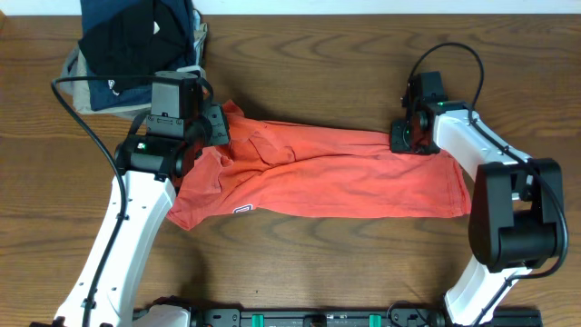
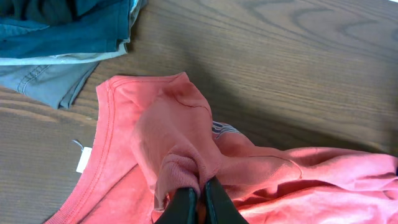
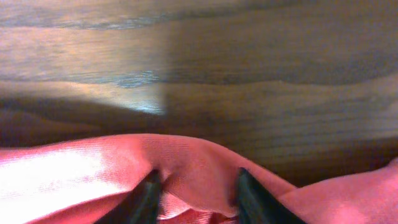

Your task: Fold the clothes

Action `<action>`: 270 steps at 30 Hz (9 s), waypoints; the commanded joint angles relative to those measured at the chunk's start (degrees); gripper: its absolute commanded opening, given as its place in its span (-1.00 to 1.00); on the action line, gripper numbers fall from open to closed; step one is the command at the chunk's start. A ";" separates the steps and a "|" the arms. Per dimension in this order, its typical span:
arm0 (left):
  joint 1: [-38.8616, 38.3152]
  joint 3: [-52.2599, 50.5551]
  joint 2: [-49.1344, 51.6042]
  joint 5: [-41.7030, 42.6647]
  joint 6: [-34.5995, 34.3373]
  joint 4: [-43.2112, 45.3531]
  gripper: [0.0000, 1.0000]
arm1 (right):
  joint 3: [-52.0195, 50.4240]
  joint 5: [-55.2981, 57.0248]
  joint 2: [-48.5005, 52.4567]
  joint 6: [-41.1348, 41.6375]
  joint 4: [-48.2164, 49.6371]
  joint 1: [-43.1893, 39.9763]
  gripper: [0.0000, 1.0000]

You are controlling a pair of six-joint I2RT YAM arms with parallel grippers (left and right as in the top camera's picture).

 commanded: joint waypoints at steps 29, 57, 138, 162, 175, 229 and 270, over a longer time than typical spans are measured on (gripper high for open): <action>0.24 0.37 -1.36 -1.77 1.49 -0.26 -0.88 | 17.27 9.22 -0.17 5.95 -19.43 -3.89 -0.98; 0.24 0.35 -2.08 -1.68 4.24 -25.16 -0.88 | 29.51 13.03 -0.63 10.73 -50.84 -3.82 -0.98; 3.69 -1.73 18.73 4.07 2.34 -13.62 -0.84 | 9.44 2.19 -0.61 9.94 -38.97 6.01 0.31; 9.07 -1.73 28.96 0.15 2.29 -10.01 -0.86 | 0.35 2.97 -0.61 9.62 -29.14 1.27 -0.49; 13.42 -1.73 29.00 -3.39 1.46 -9.40 -0.88 | 0.68 7.56 -0.61 9.57 -28.30 -2.54 -0.97; 0.44 -1.55 28.02 9.62 -0.07 -7.69 -0.88 | 1.60 -6.64 -0.57 3.65 -24.15 -5.49 -0.56; 19.41 -1.42 13.25 2.56 -0.09 -15.72 -0.88 | 18.38 2.58 -0.83 7.50 -32.54 -13.38 0.99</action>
